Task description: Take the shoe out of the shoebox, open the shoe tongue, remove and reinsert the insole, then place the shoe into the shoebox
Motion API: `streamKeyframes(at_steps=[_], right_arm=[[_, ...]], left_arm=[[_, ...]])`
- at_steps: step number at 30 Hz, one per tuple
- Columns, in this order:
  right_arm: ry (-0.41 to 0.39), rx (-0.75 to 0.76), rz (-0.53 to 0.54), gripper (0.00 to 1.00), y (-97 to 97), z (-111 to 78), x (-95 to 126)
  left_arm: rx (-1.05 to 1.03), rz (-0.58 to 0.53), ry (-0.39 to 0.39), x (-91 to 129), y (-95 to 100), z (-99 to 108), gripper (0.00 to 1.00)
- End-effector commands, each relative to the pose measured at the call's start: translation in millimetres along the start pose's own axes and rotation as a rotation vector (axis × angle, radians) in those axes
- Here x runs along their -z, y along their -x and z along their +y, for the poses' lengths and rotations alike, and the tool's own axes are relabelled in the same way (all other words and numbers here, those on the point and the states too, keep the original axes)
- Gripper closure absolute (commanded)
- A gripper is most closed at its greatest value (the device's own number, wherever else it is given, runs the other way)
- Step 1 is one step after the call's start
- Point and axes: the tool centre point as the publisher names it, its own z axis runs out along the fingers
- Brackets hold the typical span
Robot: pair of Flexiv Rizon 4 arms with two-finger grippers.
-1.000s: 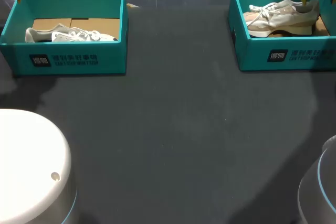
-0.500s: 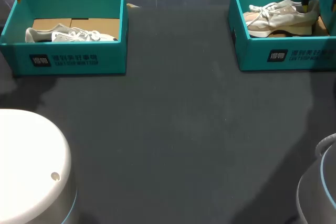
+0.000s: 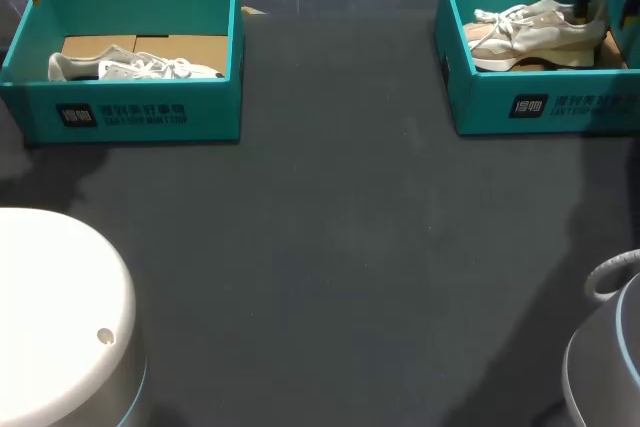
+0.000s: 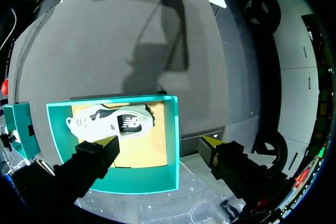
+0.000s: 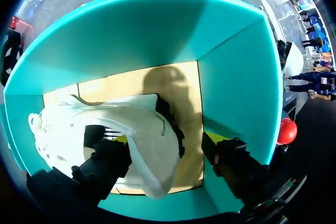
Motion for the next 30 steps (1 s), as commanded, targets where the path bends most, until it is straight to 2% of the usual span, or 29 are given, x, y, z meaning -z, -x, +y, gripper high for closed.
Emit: streamKeyframes(at_steps=[1, 10, 21, 30], right_arm=[[-0.040, 0.004, 0.018, 0.25, 3.8, 9.0, -4], [-0.050, 0.006, 0.030, 0.33, 4.9, 7.0, -10], [-0.035, 0.025, 0.050, 0.30, 2.6, 3.9, -19], [-0.003, 0.038, 0.061, 0.30, 3.3, -0.3, -15]], left_arm=[[-0.001, 0.001, 0.000, 0, -0.6, 0, 0.00], [-0.001, 0.001, 0.000, 0, -0.6, 0, 0.00], [-0.001, 0.001, 0.000, 0, -0.6, 0, 0.00], [-0.001, 0.001, 0.000, 0, -0.6, 0, 0.00]])
